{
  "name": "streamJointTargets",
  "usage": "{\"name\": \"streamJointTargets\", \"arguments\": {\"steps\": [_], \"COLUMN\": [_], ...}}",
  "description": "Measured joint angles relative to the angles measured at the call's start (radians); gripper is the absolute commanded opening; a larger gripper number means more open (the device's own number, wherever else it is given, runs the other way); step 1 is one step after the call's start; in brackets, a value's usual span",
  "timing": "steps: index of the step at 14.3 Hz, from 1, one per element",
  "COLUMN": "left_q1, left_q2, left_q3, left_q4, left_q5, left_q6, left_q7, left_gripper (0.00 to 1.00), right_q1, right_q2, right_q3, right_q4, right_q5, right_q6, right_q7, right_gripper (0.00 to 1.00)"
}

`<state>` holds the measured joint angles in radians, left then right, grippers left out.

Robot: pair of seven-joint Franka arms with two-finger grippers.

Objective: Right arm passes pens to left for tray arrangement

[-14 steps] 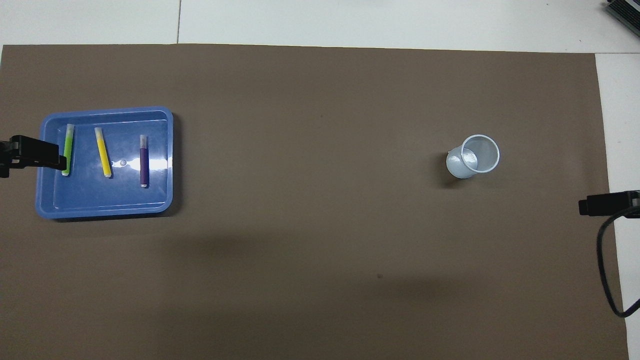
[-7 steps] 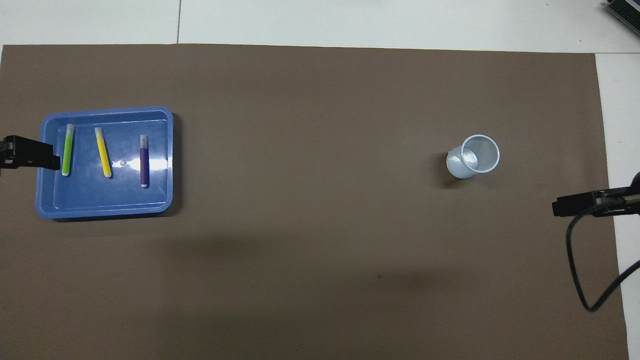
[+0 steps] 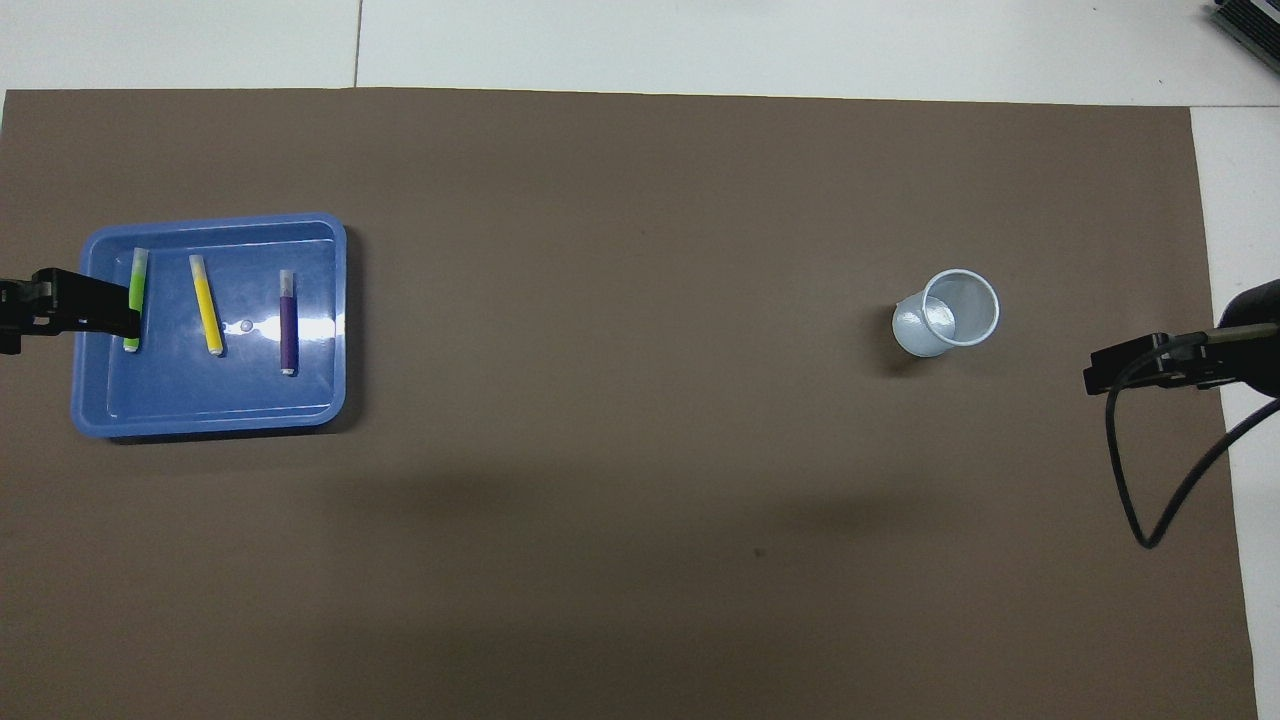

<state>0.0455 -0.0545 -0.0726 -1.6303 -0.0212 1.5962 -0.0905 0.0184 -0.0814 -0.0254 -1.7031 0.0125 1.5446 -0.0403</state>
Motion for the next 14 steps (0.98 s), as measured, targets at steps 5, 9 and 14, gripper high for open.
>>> {"name": "streamJointTargets", "arguments": {"steps": [5, 9, 14], "left_q1": [0.0, 0.0, 0.0], "left_q2": [-0.001, -0.001, -0.001], "left_q3": [0.001, 0.001, 0.002], "left_q4": [0.001, 0.001, 0.001], "left_q5": [0.0, 0.0, 0.0], "left_q6": [0.0, 0.0, 0.0], "left_q7": [0.0, 0.0, 0.0], "left_gripper": [1.0, 1.0, 1.0], "right_q1": [0.037, 0.036, 0.03], "right_q2": [-0.01, -0.019, -0.024], "right_q3": [0.0, -0.006, -0.011], "right_q4": [0.024, 0.026, 0.027], "right_q5": [0.0, 0.0, 0.0], "right_q6": [-0.013, -0.046, -0.061], "right_q7": [0.0, 0.0, 0.0], "right_gripper": [1.0, 1.0, 1.0]}}
